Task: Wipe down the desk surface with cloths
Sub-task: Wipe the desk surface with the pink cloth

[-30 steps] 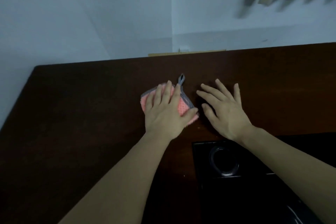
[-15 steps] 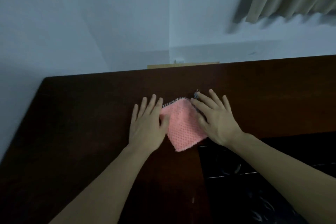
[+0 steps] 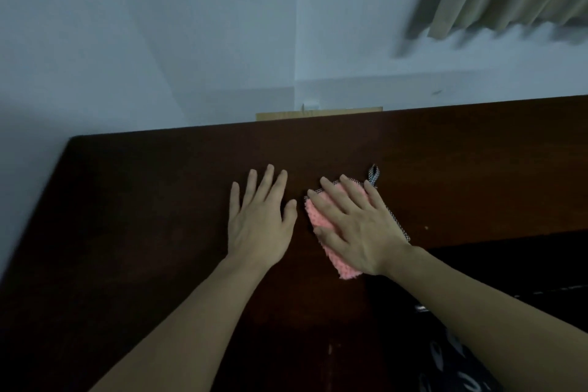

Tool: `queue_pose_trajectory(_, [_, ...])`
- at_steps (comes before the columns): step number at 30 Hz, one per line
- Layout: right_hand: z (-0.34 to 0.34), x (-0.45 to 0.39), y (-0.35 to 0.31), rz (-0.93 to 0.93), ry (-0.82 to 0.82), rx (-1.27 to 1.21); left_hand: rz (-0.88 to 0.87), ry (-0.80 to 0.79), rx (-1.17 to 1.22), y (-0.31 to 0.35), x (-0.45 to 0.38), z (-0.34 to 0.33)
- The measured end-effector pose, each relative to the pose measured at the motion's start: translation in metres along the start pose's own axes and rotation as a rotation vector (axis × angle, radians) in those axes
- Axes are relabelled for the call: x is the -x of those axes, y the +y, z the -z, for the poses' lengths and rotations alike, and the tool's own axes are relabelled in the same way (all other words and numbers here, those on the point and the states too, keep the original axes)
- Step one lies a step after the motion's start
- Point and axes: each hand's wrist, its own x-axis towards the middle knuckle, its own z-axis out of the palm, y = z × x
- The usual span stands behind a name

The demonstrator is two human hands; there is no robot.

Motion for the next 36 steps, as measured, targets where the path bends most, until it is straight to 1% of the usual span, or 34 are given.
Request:
queue_pose_trajectory(3, [0.004,-0.011,0.020,-0.051,0.010,0.030,-0.032,-0.010,-0.035,0.008,-0.005,-0.005])
queue_pose_trajectory(7, [0.014,-0.038,0.054,-0.176,0.035,0.015,-0.052,-0.014,-0.065,0.016,-0.010,-0.013])
queue_pose_trajectory(9, [0.016,-0.043,0.059,-0.187,0.048,-0.002,-0.050,-0.009,-0.071,0.020,-0.013,-0.017])
queue_pose_trajectory(11, [0.014,-0.031,0.055,-0.178,0.043,-0.009,-0.038,-0.016,-0.061,0.025,-0.015,-0.019])
queue_pose_trajectory(14, [0.003,0.012,0.049,-0.126,0.031,-0.008,-0.026,-0.022,-0.039,0.036,-0.018,-0.023])
queue_pose_trajectory(17, [-0.003,0.038,0.056,-0.095,-0.005,-0.004,-0.028,-0.025,-0.031,0.051,-0.020,-0.028])
queue_pose_trajectory(21, [0.000,0.016,0.078,-0.082,0.036,-0.005,-0.018,0.001,-0.017,0.067,-0.026,-0.035])
queue_pose_trajectory(25, [0.006,-0.016,0.103,-0.149,0.065,0.008,0.002,0.013,-0.063,0.079,-0.029,-0.040])
queue_pose_trajectory(27, [0.006,-0.013,0.102,-0.146,0.070,-0.001,0.017,0.011,-0.085,0.086,-0.033,-0.041])
queue_pose_trajectory(30, [-0.002,0.030,0.094,-0.084,0.056,-0.029,0.033,0.001,-0.098,0.098,-0.035,-0.040])
queue_pose_trajectory(33, [-0.010,0.075,0.099,-0.013,0.006,-0.038,0.028,-0.014,-0.083,0.111,-0.036,-0.044])
queue_pose_trajectory(36, [-0.012,0.078,0.115,0.017,-0.013,-0.033,0.050,-0.007,-0.045,0.119,-0.036,-0.050])
